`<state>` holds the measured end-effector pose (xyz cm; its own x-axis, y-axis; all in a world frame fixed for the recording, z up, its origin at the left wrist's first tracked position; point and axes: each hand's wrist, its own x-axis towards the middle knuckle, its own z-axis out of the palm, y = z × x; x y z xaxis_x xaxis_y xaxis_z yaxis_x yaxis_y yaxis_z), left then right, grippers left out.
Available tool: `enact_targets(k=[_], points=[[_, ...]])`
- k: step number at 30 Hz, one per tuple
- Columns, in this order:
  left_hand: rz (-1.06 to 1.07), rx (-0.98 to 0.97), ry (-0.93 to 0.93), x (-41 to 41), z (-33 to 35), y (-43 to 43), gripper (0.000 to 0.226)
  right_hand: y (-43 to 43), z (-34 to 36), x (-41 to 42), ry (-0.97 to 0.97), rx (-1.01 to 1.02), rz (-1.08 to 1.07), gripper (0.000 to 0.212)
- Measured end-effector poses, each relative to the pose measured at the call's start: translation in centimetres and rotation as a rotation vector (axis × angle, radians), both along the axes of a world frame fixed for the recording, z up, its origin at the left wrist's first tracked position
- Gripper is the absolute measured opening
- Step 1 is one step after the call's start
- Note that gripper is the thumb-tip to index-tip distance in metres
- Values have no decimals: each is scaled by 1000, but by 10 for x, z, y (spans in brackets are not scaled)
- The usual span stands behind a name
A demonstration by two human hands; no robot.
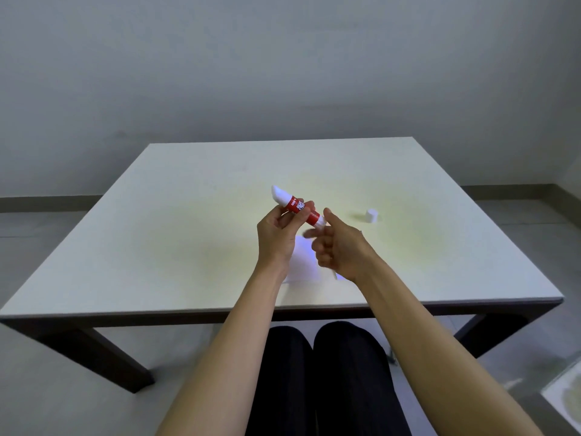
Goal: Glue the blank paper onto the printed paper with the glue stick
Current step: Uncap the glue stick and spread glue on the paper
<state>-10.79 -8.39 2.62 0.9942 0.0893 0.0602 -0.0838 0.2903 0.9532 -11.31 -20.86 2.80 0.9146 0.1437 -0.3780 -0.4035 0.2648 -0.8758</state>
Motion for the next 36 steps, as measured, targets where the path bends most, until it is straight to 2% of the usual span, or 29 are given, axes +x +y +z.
enact_targets(k=[2, 3, 7, 10, 13, 15, 18, 20, 21, 23, 26, 28, 32, 36], points=[[12, -1, 10, 2, -2, 0, 6, 0, -2, 0, -165, -53, -14, 37], [4, 1, 11, 2, -3, -1, 6, 0, -3, 0, -187, -73, -23, 35], [-53, 25, -10, 2, -4, -4, 6, 3, -6, 5, -19, -44, -77, 53], [-60, 1, 13, 3, -5, -5, 10, 2, -8, 2, -89, 27, -55, 56], [-127, 71, -13, 3, -7, -2, 18, 4, -11, -3, -242, 207, -46, 28], [-212, 310, -52, 4, -12, 11, 35, 1, -10, 0, -247, 265, -161, 16], [-358, 868, 0, 10, -26, 55, 72, -17, -6, 6, -159, 280, -337, 16], [-450, 1140, -14, 13, -34, 81, 78, -26, -5, 8, -191, 94, -355, 17], [-485, 1203, -31, 13, -37, 88, 78, -26, -6, 8, -240, -46, -345, 14], [-525, 1252, -58, 14, -39, 91, 80, -15, -7, 5, -361, -286, -286, 9], [-548, 1401, -94, 18, -41, 85, 83, 10, -9, 4, -496, -642, -171, 19], [-550, 1446, -107, 18, -41, 84, 84, 19, -12, 5, -547, -813, -116, 13], [-559, 1417, -95, 18, -40, 84, 89, 24, -19, 6, -653, -1012, -68, 32], [-551, 1351, -76, 17, -41, 83, 88, 26, -22, -6, -705, -1061, 48, 26]])
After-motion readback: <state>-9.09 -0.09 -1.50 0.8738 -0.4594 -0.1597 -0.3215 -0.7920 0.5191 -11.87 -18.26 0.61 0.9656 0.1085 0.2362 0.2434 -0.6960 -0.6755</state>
